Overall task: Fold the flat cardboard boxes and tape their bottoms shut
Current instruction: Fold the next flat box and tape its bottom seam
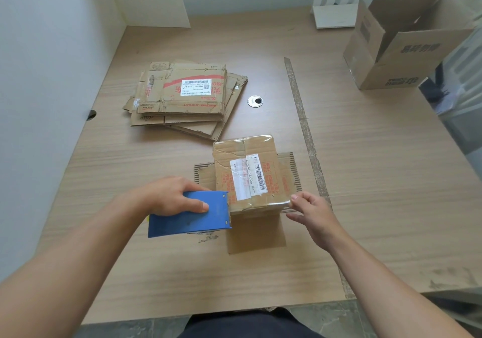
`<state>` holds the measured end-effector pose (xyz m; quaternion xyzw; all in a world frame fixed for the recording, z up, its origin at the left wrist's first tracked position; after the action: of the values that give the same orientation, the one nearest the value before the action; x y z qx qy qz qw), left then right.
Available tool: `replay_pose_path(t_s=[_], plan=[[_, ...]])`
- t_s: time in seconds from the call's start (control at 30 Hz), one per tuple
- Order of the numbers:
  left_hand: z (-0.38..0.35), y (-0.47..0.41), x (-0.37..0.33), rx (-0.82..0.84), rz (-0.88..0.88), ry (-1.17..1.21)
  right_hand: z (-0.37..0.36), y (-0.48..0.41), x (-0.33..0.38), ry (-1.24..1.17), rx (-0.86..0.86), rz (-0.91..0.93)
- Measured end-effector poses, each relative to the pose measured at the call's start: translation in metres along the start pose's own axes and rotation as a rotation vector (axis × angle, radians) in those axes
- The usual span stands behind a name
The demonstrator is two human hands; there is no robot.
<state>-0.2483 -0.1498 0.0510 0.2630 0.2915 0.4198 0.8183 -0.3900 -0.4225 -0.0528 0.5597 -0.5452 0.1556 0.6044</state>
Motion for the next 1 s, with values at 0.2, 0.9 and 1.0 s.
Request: replay_pose_path(t_s=[0.2,0.9,1.0], plan=[[0.000,0.000,0.000,-0.003,0.001,0.004,-0.004,-0.007,-0.012,0.000,0.036,-0.165],[0.002,-0.004,-0.003,0.024,0.022,-0.016,-0.010,0.009,0.009,0.509,-0.078,0.152],[0.002,-0.005,-0.005,0.019,0.025,-0.020,-0.018,0.006,0.031,0.582,-0.134,0.338]])
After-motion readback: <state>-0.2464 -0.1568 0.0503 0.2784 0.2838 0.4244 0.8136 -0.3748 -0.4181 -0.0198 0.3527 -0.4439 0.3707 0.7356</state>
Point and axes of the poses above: each hand's wrist, its own y-axis away from the middle knuckle, its own z-axis out of the back of the hand, x = y × z, the point moved 4 cm from there along -y, towards the middle knuckle, and after that the axes turned 11 degrees about -y, right-handed, at the moved point
